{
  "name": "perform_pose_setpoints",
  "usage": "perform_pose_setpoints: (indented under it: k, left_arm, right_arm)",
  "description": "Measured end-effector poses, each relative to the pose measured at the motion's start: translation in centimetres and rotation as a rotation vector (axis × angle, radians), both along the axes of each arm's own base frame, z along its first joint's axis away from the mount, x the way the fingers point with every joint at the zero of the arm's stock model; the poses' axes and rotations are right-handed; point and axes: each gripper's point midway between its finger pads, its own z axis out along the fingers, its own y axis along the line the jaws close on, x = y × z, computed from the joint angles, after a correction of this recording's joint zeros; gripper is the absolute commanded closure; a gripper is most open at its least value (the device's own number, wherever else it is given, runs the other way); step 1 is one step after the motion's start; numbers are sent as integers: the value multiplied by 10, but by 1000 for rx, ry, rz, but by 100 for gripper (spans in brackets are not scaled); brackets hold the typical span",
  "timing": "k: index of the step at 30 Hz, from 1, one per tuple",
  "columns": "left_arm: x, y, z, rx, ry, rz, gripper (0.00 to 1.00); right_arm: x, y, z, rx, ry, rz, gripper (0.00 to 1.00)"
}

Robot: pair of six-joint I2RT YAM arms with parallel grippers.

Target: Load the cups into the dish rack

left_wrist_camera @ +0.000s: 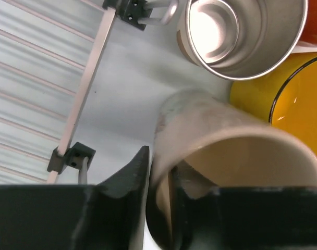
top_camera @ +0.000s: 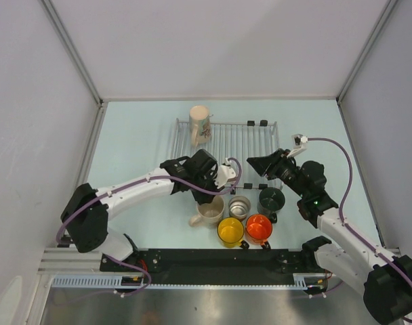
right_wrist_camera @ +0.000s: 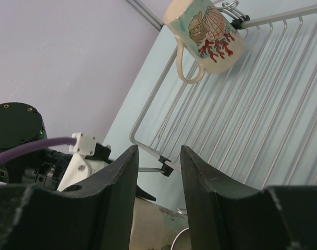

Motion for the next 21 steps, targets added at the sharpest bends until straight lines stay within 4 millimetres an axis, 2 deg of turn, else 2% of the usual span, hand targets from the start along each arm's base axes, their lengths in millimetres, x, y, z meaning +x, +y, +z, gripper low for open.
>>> perform_pose_setpoints:
  k: [3, 8, 12, 15, 21]
  left_arm:
    - [-6, -3, -1, -15, 34, -10, 100]
    - [-2, 0, 0, -17, 25, -5, 100]
    - [1, 16, 9, -29, 46, 26, 100]
    - [16, 38, 34, -102, 53, 106, 100]
    - [55, 76, 120, -407, 28, 267, 100]
  right_arm:
    - [0, -1, 0, 2, 2, -2, 55]
    - [1, 0, -2, 6, 14, 2, 40]
    - [0, 2, -4, 15, 27, 24, 31]
    - [-4, 5, -2, 41, 17, 59, 27]
    - [-19, 13, 10, 140, -31, 174, 20]
